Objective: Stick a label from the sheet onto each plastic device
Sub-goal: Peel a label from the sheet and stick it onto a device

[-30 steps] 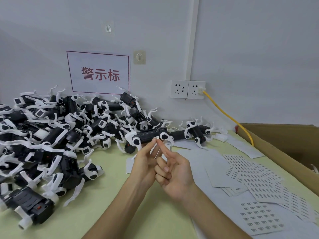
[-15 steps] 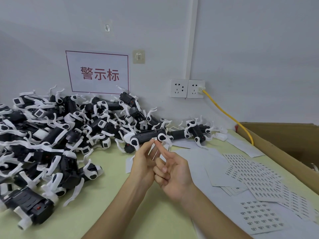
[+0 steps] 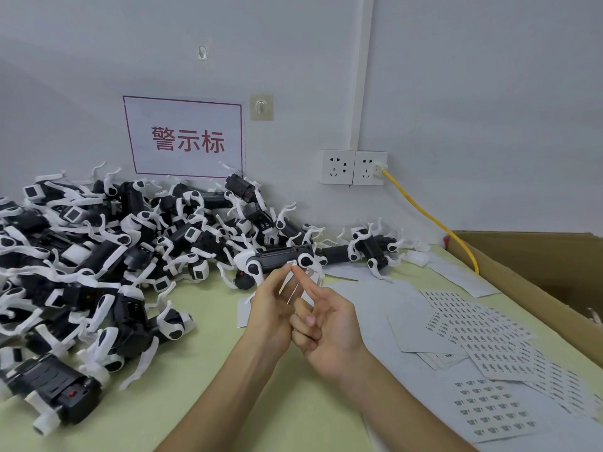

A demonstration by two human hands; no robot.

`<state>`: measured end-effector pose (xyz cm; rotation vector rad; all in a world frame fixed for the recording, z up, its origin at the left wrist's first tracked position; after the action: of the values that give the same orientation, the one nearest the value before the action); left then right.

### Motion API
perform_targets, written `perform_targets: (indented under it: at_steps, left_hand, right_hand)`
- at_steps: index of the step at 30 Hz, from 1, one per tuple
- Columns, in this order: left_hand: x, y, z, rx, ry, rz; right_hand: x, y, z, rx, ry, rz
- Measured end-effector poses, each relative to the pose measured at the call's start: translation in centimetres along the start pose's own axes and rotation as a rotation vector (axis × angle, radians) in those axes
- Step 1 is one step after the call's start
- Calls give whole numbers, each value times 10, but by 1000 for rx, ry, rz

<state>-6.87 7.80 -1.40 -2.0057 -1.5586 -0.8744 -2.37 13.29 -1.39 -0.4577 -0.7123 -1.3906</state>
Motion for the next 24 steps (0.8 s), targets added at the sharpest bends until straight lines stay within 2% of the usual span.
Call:
perform_targets:
  at_steps: [12, 24]
  left_hand:
    - [-6, -1, 0, 19, 3, -70]
    - [-25, -3, 0, 109, -70, -274]
  right_hand:
    - [1, 1, -1, 5, 10, -8]
    - [-2, 0, -2, 12, 12, -44]
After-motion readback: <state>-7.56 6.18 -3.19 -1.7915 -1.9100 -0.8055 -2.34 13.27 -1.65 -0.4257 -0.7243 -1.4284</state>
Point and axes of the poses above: each hand's wrist, its own y-axis away from the middle knuckle, its own x-axis out of the palm, z = x × y, the point moved 8 cm from there along -y, towards the middle knuckle, and after that the axes turned 7 degrees about x, right-handed, at the moved point
